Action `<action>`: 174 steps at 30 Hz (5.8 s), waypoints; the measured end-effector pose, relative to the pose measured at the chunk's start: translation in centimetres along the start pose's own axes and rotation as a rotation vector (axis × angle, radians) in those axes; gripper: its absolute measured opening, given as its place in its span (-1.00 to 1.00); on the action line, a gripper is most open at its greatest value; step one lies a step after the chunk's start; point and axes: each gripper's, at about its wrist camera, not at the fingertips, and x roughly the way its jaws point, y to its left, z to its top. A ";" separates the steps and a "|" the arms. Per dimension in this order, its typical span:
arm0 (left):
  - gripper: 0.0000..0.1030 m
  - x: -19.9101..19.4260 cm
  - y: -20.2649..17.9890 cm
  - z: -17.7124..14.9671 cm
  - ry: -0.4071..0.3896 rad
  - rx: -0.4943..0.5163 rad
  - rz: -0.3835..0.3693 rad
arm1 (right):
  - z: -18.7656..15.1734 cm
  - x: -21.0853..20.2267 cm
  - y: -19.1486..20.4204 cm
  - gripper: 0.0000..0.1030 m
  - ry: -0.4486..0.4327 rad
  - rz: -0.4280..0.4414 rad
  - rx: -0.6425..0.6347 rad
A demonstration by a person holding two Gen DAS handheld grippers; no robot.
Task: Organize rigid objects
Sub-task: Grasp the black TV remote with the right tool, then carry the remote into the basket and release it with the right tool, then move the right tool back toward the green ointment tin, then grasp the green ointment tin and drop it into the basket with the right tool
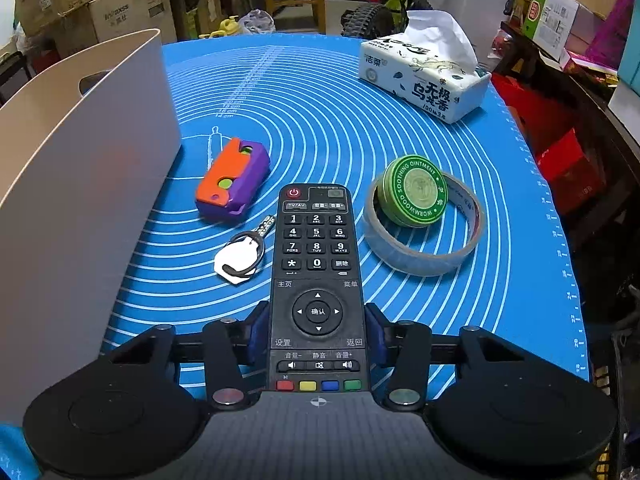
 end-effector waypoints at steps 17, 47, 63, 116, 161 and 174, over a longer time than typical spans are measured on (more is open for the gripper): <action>-0.84 0.0 0.0 0.0 0.000 0.000 0.000 | 3.3 -8.5 1.3 0.06 -0.239 0.035 0.032; -0.84 0.0 0.0 -0.1 0.000 0.001 0.002 | 6.0 -4.1 19.3 0.06 -0.045 0.197 -0.356; -0.84 0.1 -0.4 0.0 0.001 0.003 0.004 | 5.2 -7.8 16.5 0.60 -0.117 0.252 -0.349; -0.83 0.1 -0.2 -0.1 0.002 0.005 0.009 | 5.6 1.5 -6.3 0.05 -0.212 0.029 0.164; -0.83 0.2 -0.1 0.2 0.001 0.014 0.007 | 5.5 -2.8 19.7 0.36 0.130 0.251 -0.494; -0.83 0.3 0.1 0.2 0.001 0.014 0.010 | 9.0 -8.5 9.0 0.46 -0.173 0.255 -0.267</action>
